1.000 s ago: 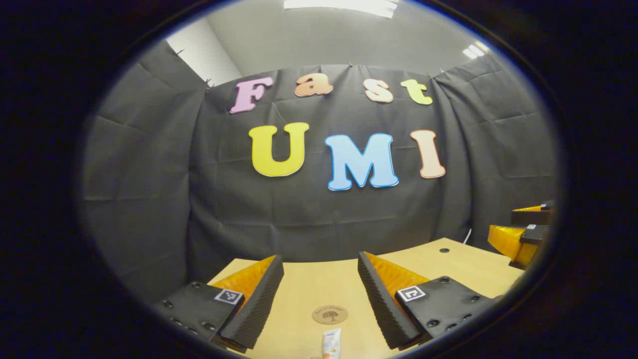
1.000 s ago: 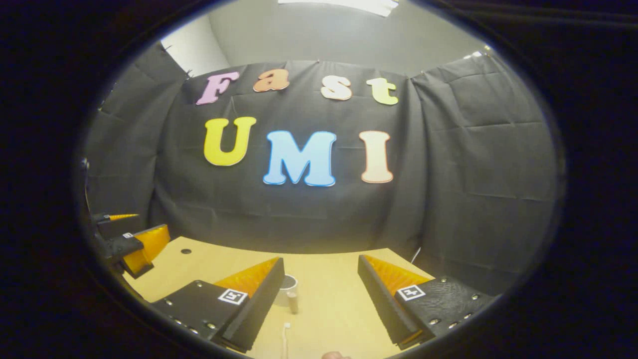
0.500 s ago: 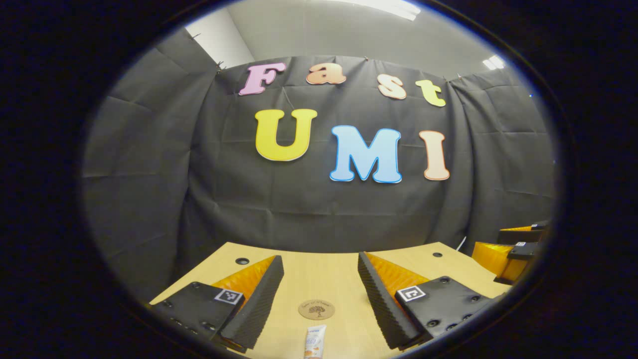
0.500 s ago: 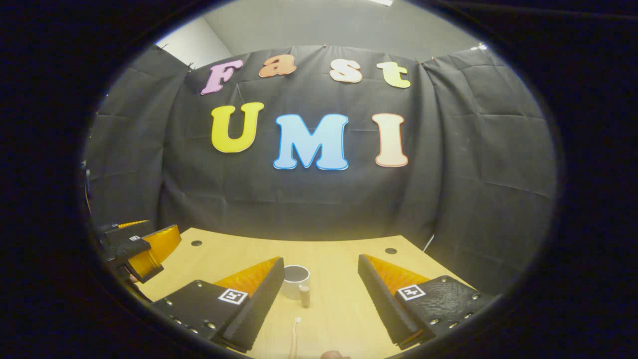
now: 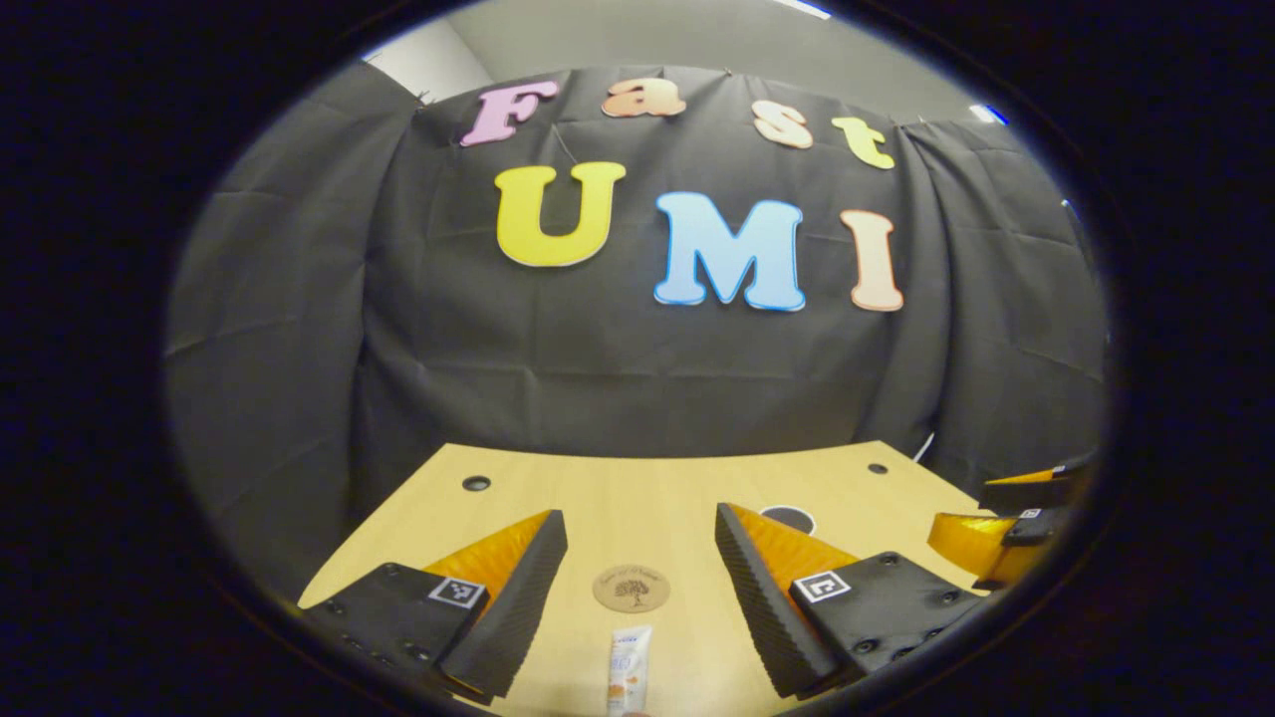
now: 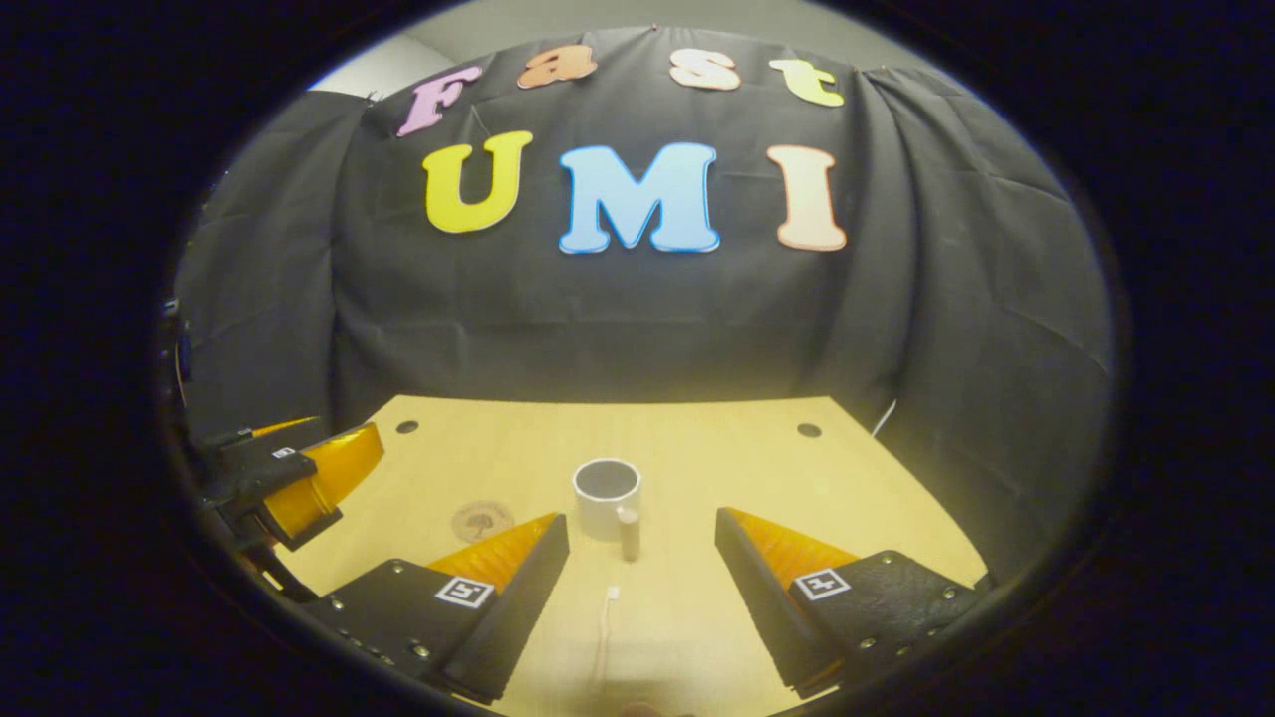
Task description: Put the toothbrush and toothpaste on the desktop into the cup, then pick up the cup and place it on the coaster on the desktop.
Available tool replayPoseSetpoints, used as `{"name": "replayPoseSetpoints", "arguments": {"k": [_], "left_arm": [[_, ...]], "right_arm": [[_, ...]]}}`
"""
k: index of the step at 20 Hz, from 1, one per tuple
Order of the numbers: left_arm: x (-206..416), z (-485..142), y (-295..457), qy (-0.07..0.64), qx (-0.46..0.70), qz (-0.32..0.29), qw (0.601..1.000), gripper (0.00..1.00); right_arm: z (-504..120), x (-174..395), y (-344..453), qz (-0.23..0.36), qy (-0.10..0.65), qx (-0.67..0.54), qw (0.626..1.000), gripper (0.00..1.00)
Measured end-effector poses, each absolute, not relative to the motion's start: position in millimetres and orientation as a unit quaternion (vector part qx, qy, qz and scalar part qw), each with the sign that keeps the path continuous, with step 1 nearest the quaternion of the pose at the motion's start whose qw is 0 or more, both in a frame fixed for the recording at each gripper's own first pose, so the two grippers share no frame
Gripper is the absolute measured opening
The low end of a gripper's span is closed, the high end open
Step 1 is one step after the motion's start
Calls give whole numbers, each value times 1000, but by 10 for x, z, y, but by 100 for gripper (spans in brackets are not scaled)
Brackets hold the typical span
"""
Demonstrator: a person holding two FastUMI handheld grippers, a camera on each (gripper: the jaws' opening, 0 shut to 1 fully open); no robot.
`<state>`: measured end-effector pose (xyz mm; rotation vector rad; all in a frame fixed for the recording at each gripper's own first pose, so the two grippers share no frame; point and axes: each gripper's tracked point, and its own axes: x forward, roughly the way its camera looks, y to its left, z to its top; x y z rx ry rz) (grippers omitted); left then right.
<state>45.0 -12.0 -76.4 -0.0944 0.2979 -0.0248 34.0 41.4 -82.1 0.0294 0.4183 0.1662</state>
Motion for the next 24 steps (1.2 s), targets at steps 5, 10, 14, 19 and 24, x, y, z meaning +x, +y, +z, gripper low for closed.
{"name": "replayPoseSetpoints", "arguments": {"k": [5,10,14,19,24], "left_arm": [[490,-1369,-197,254,-57,-25,965,96],[487,-1935,-248,358,-80,-29,930,96],[419,-2298,-240,427,-79,-19,901,97],[315,-2669,-200,498,-70,-11,865,97],[229,-2951,-168,551,-66,-14,832,96]], "right_arm": [[-1276,389,537,94,290,8,952,93],[-1650,351,575,107,358,-3,928,94],[-1911,311,613,112,405,3,907,94],[-2208,177,600,112,474,-1,874,94],[-2454,18,608,115,535,-8,837,94]]}}
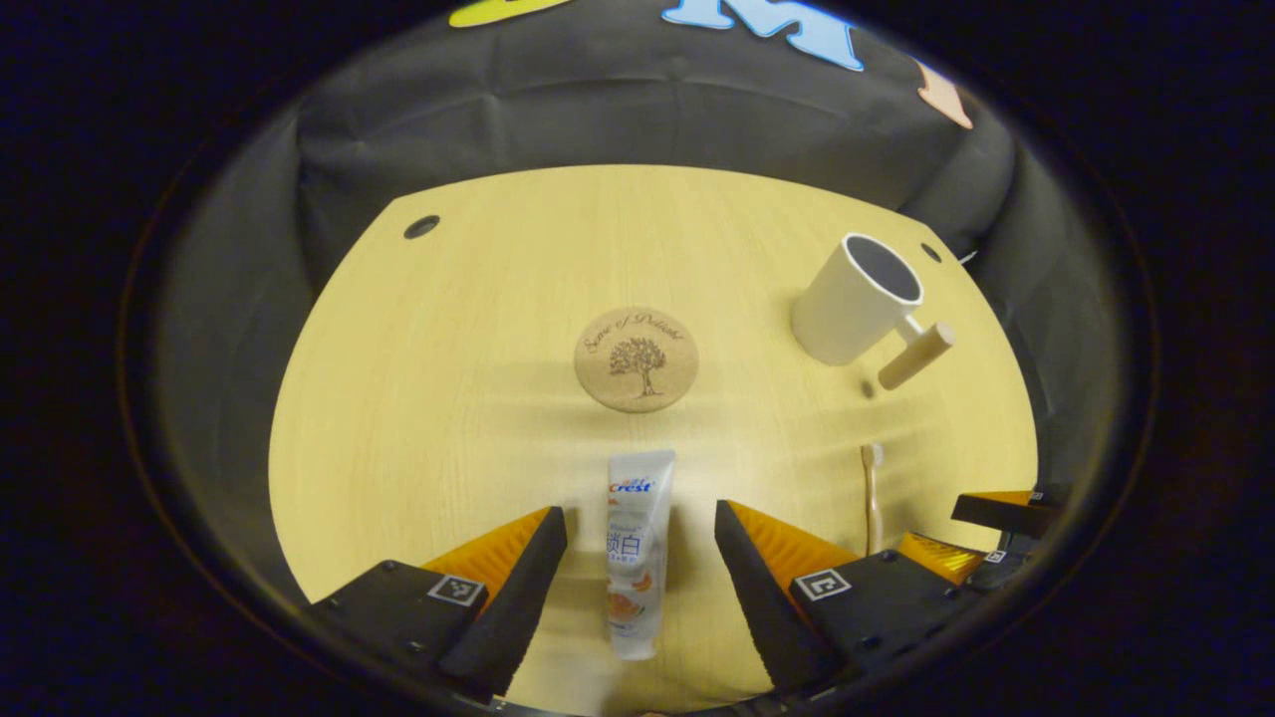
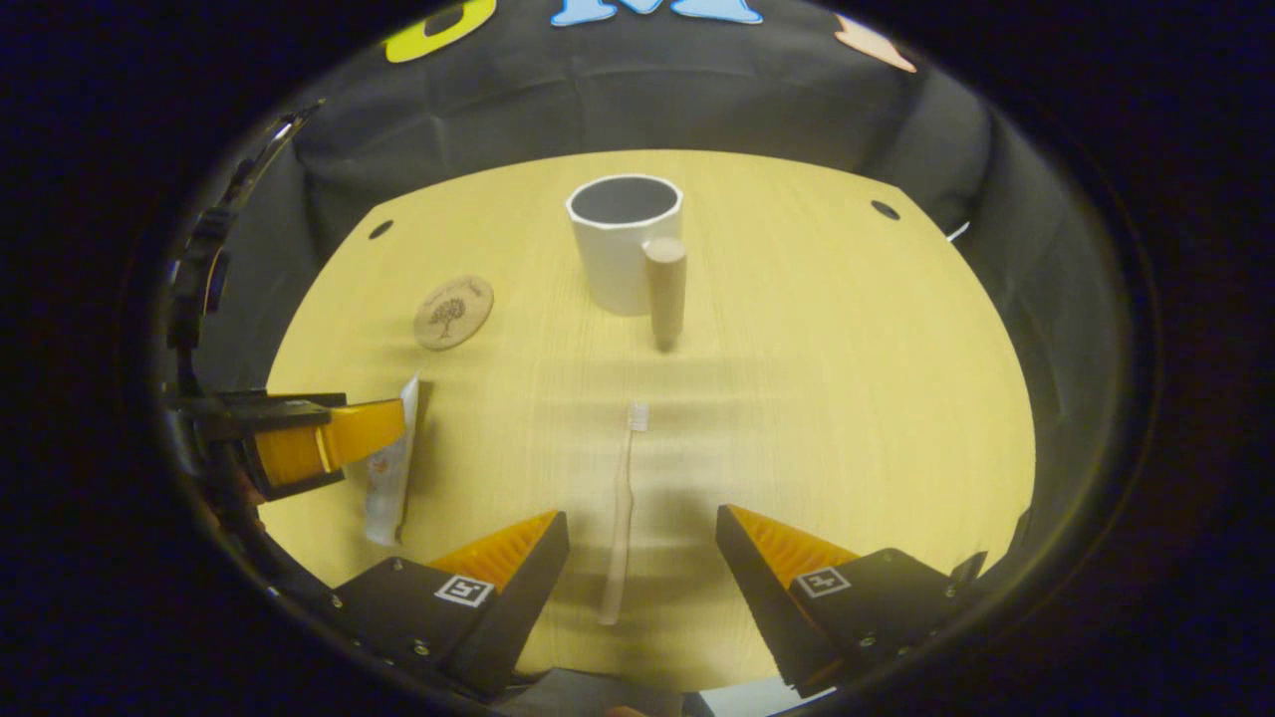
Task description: Put the toothbrush and toothpaste on the desktop into the cup, then pick up the cup and place it on the coaster on the desktop.
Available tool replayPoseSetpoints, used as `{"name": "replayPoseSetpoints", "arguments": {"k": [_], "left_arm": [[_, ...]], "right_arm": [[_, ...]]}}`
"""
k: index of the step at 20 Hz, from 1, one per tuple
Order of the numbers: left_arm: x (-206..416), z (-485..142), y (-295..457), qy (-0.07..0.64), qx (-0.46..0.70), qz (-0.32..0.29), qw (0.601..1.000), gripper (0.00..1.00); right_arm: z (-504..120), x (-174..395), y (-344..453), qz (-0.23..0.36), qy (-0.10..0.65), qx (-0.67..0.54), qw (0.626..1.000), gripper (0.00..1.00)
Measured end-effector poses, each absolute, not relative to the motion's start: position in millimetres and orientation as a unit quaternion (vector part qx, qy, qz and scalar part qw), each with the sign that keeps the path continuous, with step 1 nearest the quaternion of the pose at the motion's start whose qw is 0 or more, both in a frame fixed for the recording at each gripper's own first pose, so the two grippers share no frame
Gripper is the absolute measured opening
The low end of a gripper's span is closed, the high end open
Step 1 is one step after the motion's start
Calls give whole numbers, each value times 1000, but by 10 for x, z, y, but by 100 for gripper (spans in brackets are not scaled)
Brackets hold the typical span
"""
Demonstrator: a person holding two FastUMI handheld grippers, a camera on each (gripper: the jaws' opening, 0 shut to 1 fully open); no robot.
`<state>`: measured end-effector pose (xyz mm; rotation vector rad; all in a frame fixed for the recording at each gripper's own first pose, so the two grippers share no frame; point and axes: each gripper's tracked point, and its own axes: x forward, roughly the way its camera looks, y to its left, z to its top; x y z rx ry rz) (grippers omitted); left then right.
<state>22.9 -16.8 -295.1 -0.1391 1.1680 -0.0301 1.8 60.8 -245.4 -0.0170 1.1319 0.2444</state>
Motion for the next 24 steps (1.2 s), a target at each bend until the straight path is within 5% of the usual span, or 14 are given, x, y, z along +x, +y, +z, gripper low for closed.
{"name": "replayPoseSetpoints", "arguments": {"k": [6,11,13,15,19,20,21,23,24], "left_arm": [[94,-3183,-158,599,-66,-16,798,97],[13,-3307,-167,625,-59,-20,778,98],[-13,-3335,-179,631,-58,-21,773,95],[-16,-3347,-154,633,-51,-14,773,94],[-20,-3365,-96,632,-37,-4,774,77],[-12,-3372,-100,631,-37,-3,775,75],[-12,-3362,-96,632,-36,-2,774,75],[-8,-3361,-97,631,-37,-2,775,70],[-12,-3362,-98,631,-37,-2,775,69]], "right_arm": [[-2642,-64,648,111,588,-17,801,92],[-2747,-100,688,110,619,-34,777,78],[-2783,-106,668,105,627,-40,771,76],[-2817,-105,661,102,633,-40,767,63],[-2852,-62,657,99,636,-50,764,63],[-2863,-72,677,101,639,-52,761,48],[-2891,-98,686,104,642,-56,757,44],[-2886,-97,688,106,639,-72,758,48],[-2880,-113,713,113,641,-71,756,32]]}}
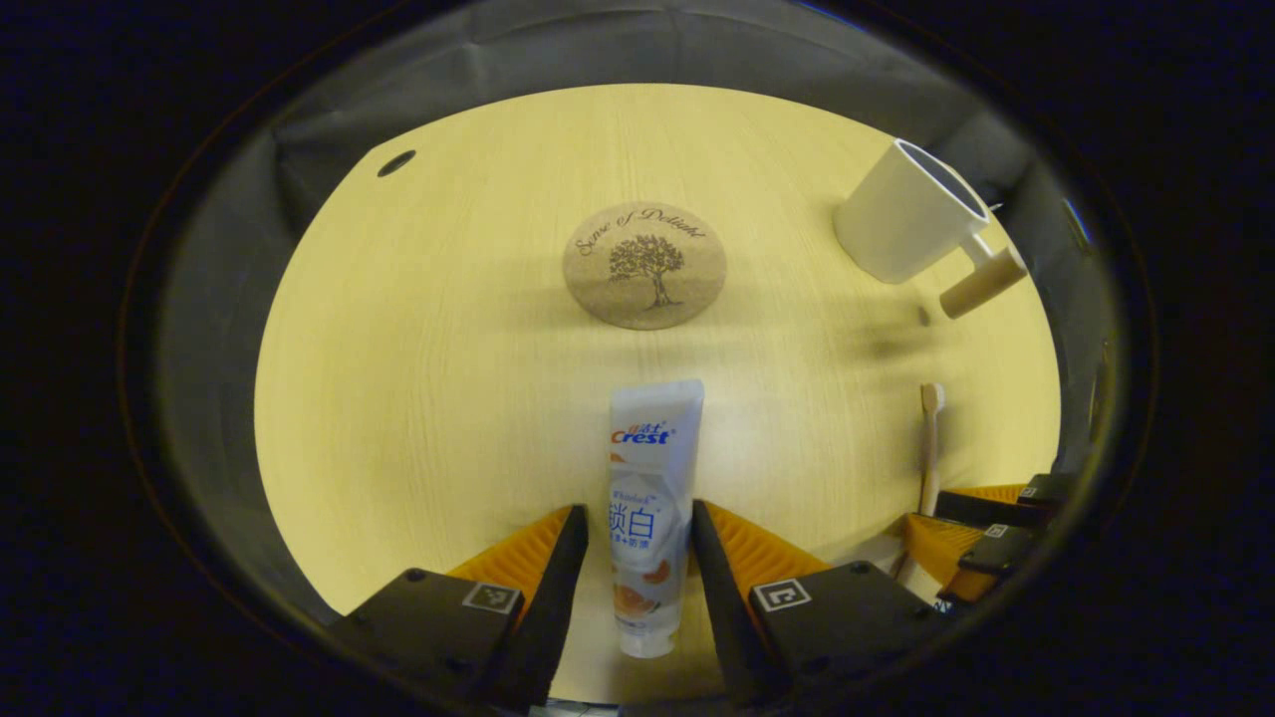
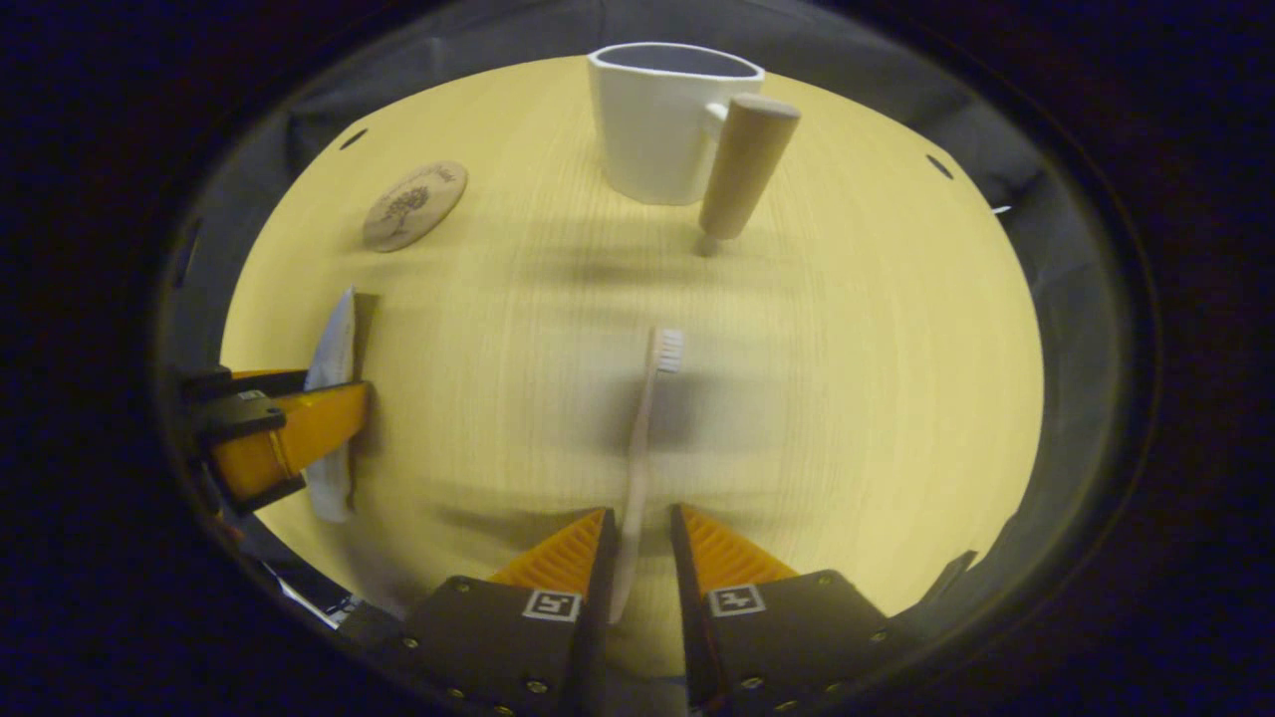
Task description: Put the toothbrush and toothpaste on the desktop into the cup, then pick up the cup and place it on the coaster on the desktop.
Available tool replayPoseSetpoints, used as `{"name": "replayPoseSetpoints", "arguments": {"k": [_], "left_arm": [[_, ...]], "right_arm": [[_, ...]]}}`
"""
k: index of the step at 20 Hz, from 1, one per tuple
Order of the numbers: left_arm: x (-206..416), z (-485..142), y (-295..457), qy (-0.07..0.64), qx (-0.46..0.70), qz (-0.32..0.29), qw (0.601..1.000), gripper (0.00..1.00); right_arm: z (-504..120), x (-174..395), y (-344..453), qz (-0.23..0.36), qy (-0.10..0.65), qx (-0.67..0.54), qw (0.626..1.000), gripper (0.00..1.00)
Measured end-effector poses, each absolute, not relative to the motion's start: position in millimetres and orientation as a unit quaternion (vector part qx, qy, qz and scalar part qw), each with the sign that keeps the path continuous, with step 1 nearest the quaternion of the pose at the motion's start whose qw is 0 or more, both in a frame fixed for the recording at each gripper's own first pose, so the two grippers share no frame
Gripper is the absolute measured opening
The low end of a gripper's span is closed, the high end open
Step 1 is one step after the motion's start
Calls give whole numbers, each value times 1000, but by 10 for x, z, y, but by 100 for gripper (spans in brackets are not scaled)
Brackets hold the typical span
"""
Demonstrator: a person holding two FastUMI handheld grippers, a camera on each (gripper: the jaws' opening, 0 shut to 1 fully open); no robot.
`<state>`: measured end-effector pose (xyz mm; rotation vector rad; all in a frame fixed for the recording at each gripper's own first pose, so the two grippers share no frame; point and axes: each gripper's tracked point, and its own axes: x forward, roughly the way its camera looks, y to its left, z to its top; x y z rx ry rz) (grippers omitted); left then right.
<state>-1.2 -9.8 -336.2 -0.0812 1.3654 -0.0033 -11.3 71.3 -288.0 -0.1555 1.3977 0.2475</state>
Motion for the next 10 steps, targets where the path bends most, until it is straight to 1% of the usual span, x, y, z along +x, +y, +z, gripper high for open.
{"name": "replayPoseSetpoints", "arguments": {"k": [1,2,4,5,7,8,9,10], "left_arm": [[-7,-3358,-87,630,-38,-1,776,65],[3,-3351,-98,631,-39,1,775,61],[4,-3340,-111,631,-39,0,775,56],[3,-3351,-112,631,-37,-1,775,48],[9,-3353,-129,630,-37,-4,776,47],[7,-3355,-118,630,-36,-7,776,46],[-3,-3346,-122,630,-32,-12,776,45],[3,-3343,-106,626,-34,-7,779,43]], "right_arm": [[-2902,-149,711,119,649,-73,748,29],[-2855,-134,694,115,644,-74,753,28],[-2869,-149,692,117,652,-65,746,13],[-2876,-123,699,119,647,-64,751,15],[-2858,-118,682,119,649,-51,749,6],[-2854,-128,687,124,644,-47,753,6],[-2868,-110,695,130,646,-47,751,3],[-2863,-95,698,137,641,-50,753,4]]}}
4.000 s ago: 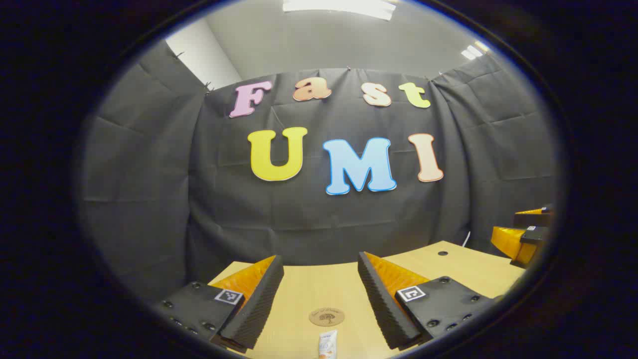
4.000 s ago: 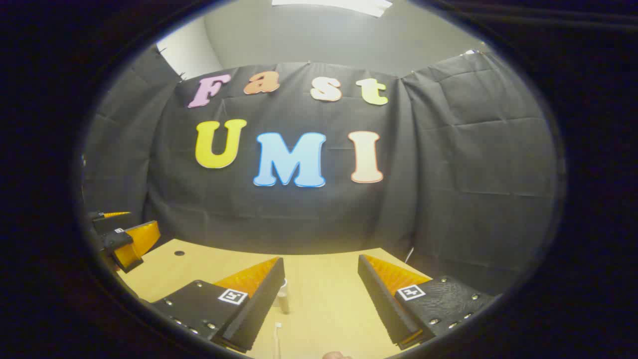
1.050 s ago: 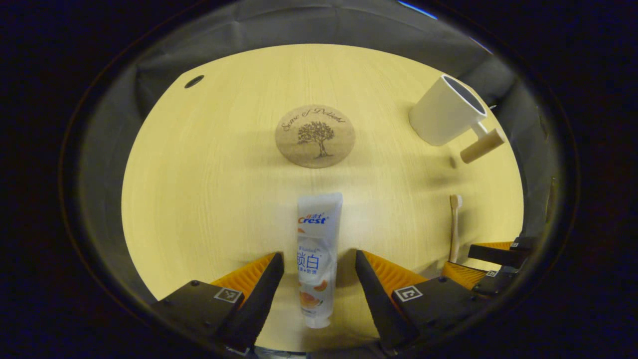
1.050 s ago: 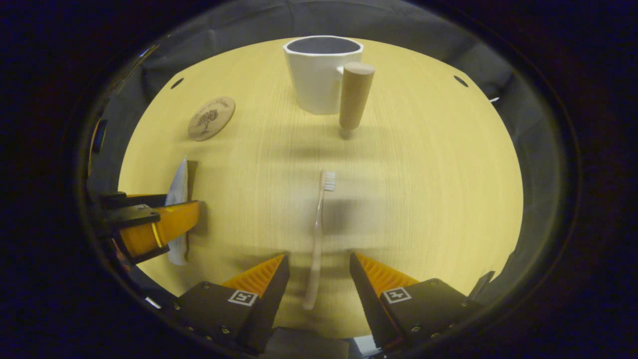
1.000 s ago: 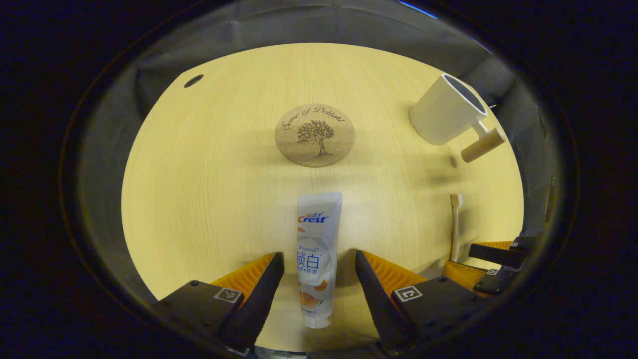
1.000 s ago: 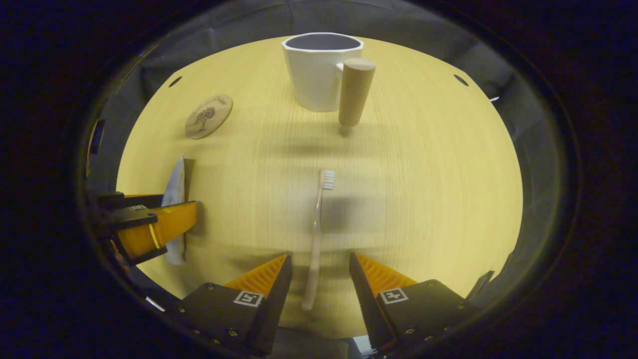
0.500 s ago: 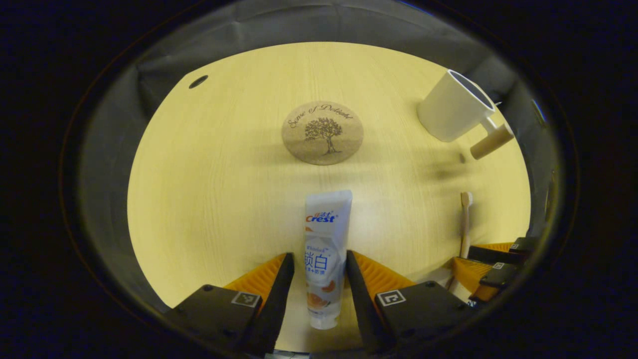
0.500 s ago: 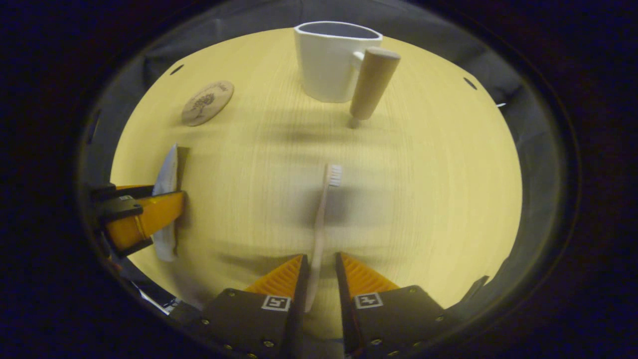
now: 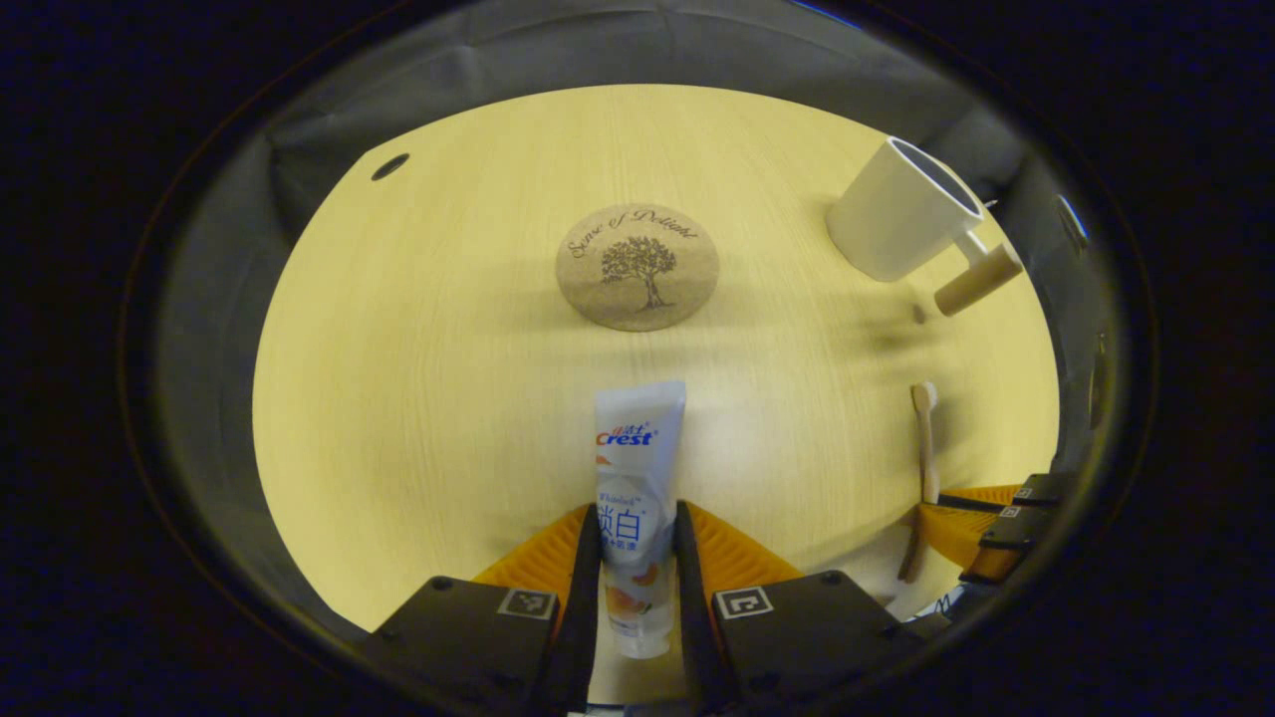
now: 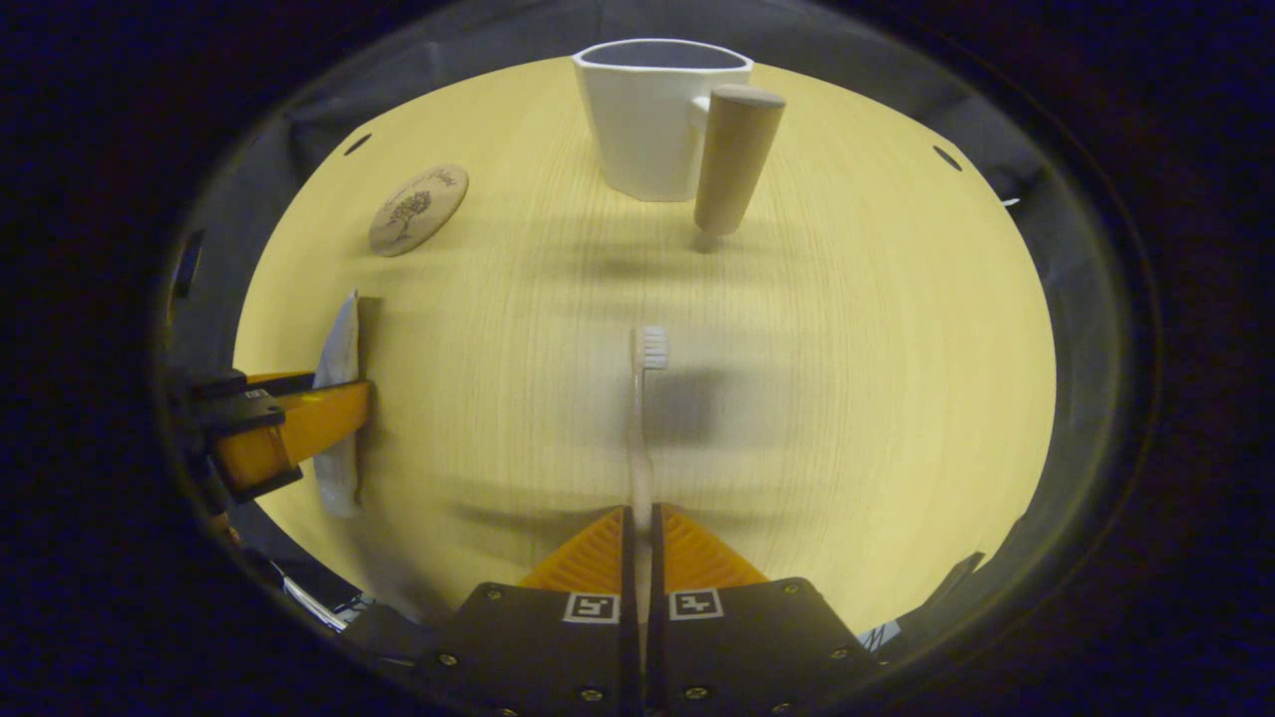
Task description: Put the toothbrush and toothpaste on the desktop into the cup, then pick up the cup and place it on the coaster on the desktop.
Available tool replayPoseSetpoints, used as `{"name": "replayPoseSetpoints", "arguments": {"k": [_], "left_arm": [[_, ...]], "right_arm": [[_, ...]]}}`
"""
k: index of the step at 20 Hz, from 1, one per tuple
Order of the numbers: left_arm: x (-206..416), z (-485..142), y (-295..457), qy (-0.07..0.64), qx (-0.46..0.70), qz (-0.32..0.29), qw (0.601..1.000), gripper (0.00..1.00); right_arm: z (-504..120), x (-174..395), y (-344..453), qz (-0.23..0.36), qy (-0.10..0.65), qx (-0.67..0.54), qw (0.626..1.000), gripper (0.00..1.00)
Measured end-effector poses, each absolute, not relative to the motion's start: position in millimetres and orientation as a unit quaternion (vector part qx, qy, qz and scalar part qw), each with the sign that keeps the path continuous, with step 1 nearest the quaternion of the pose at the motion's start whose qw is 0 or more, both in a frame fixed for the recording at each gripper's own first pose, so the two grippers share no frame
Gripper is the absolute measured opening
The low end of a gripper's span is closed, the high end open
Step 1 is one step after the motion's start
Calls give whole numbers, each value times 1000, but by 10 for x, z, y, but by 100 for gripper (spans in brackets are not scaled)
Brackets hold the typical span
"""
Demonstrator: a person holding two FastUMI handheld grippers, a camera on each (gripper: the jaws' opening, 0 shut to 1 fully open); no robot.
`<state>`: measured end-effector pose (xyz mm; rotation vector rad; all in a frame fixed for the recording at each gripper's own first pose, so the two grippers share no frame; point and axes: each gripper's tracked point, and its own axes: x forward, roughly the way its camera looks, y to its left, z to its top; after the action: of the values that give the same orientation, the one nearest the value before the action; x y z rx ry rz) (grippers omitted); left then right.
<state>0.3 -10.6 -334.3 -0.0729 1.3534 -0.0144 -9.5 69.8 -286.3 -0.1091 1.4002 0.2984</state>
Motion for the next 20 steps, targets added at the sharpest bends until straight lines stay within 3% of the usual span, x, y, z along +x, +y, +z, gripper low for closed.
{"name": "replayPoseSetpoints", "arguments": {"k": [1,2,3,12,20], "left_arm": [[10,-3346,-112,626,-35,-8,779,34],[14,-3336,-122,621,-43,-2,783,34],[6,-3326,-118,622,-47,-2,782,24],[-112,-3190,-250,605,-72,-1,793,24],[-29,-2805,-446,546,-84,-14,833,25]], "right_arm": [[-2865,-111,694,141,639,-53,755,2],[-2867,-103,698,144,634,-56,758,2],[-2855,-105,705,145,629,-56,762,2],[-2700,-171,716,165,605,-15,779,2],[-2242,-130,792,186,523,35,831,2]]}}
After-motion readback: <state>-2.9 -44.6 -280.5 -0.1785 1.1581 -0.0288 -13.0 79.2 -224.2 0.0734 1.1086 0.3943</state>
